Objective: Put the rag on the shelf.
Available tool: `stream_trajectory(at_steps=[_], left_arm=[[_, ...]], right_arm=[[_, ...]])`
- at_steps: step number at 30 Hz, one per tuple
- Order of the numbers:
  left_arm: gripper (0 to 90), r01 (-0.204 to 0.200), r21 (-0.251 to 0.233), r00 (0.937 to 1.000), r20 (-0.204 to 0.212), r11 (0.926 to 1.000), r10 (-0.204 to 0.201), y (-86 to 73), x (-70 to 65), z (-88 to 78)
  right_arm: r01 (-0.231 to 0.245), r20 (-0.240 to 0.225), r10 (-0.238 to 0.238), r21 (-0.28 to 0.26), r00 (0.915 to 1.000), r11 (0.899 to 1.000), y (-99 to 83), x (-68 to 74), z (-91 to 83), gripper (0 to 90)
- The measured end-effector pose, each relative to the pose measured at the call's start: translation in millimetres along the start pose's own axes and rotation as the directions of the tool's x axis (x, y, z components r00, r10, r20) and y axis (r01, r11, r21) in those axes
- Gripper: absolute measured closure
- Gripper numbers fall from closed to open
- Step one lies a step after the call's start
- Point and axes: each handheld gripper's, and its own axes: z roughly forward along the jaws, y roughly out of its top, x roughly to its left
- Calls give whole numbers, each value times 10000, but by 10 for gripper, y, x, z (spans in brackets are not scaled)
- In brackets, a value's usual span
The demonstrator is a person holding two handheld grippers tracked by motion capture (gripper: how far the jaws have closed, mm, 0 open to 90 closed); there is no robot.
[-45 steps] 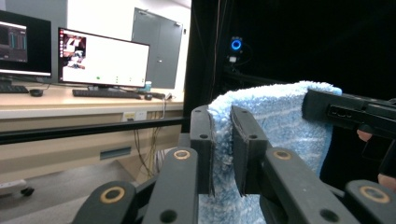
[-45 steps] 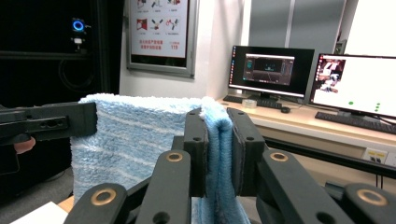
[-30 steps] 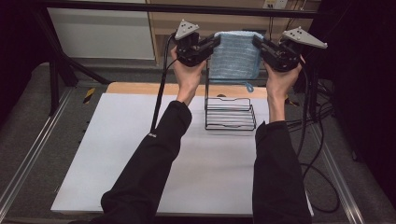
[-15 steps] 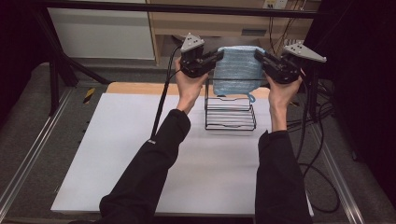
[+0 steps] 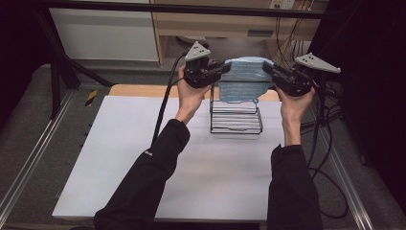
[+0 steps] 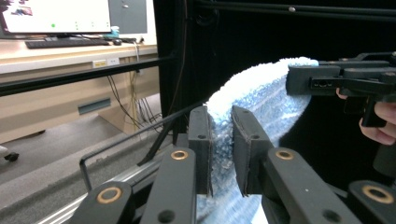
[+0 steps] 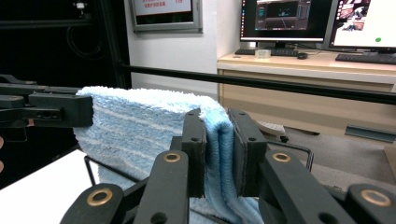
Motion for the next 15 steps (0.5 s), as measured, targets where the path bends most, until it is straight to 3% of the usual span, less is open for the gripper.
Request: stream_trajectory(at_steps=[15], left_arm=[[760,135,831,9992,366,9964,-166,-128,-94,-87]], right_arm=[[287,-454,-256,688,9986,9972,-126,51,-146,776]])
